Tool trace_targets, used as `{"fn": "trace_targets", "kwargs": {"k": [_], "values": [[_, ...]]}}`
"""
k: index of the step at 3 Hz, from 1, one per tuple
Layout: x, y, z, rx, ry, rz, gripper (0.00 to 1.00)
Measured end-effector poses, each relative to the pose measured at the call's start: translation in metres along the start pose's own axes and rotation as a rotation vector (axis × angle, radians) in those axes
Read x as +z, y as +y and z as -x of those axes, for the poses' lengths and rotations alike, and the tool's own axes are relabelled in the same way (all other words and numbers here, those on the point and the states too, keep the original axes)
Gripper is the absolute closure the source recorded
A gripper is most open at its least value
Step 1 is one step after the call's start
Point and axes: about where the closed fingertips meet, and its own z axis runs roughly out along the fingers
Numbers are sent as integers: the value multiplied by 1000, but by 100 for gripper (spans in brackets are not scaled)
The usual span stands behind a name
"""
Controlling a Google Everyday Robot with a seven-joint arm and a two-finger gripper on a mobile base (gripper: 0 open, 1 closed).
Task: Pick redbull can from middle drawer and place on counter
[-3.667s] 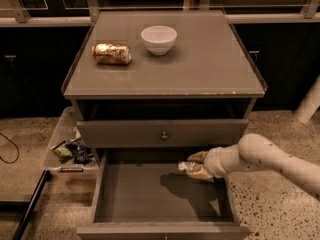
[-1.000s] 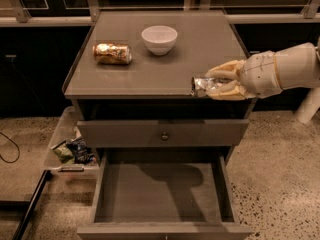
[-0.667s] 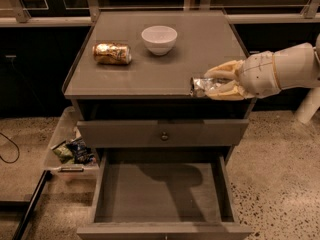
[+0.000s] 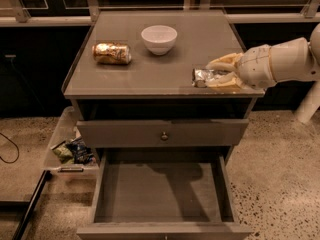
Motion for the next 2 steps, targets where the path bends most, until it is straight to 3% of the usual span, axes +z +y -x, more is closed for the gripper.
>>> {"fn": "trace_targets", "kwargs": {"k": [2], "values": [[22,-68,-8,91,-36,-57,100]]}}
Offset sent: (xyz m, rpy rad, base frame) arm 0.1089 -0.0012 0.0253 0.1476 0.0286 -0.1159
